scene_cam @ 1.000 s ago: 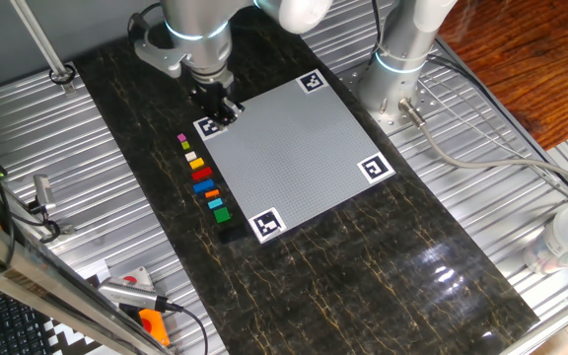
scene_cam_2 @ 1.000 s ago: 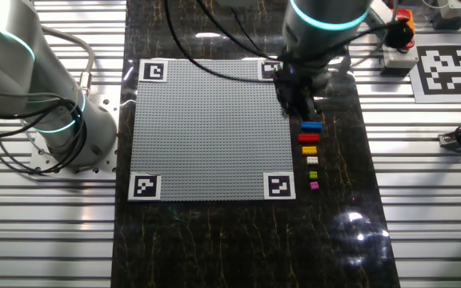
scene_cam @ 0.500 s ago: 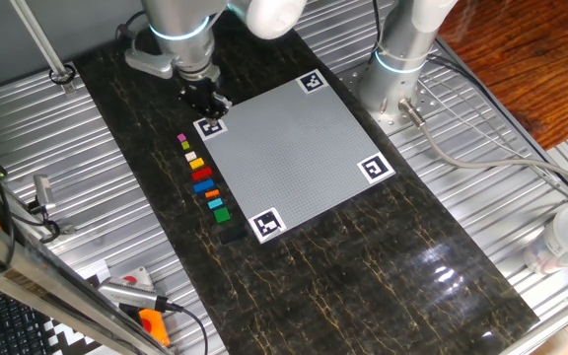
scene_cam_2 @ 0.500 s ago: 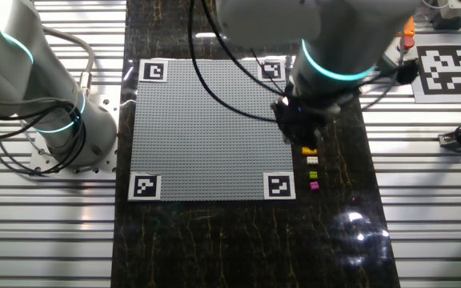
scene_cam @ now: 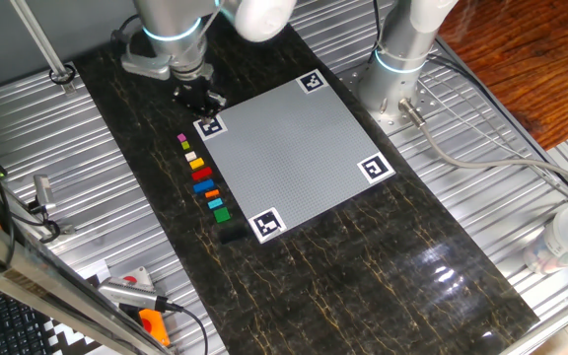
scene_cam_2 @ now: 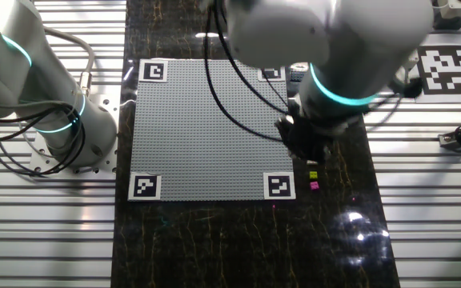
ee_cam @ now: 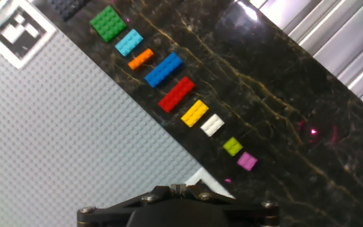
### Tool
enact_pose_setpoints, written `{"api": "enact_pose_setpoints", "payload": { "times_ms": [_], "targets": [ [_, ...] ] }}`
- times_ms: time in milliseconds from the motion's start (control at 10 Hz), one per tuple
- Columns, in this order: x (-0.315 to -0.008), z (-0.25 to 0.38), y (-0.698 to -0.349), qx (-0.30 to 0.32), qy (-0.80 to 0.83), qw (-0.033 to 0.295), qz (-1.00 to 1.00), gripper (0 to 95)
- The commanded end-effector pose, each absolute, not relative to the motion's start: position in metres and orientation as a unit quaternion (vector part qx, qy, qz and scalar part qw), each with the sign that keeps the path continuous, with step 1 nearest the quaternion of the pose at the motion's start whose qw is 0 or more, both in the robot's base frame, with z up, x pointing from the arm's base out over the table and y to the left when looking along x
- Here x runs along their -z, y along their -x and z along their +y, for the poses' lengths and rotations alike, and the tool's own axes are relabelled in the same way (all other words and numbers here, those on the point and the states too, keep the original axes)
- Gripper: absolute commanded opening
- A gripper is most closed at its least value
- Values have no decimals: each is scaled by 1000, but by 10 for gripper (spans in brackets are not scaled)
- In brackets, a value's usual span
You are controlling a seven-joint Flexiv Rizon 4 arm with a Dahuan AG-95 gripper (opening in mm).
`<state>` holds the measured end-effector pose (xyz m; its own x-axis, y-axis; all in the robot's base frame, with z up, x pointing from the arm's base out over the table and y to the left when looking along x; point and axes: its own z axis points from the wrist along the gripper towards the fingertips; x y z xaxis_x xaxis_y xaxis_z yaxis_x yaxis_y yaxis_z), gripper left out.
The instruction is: Build with small Lego blocks
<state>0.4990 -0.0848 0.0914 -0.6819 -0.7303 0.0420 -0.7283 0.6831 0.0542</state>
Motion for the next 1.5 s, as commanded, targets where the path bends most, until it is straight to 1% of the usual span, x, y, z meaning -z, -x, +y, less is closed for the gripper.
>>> {"api": "enact_pose_setpoints", "payload": {
  "times_ms": [100,500,700,1500],
  "targets": [
    [-93,-86,-498,17,-397,31,-917,0],
    [-100,-81,-500,-19,-398,48,-916,0],
    [-100,-81,-500,-27,-386,48,-921,0],
    [-100,-81,-500,-14,-391,41,-919,0]
  ]
}}
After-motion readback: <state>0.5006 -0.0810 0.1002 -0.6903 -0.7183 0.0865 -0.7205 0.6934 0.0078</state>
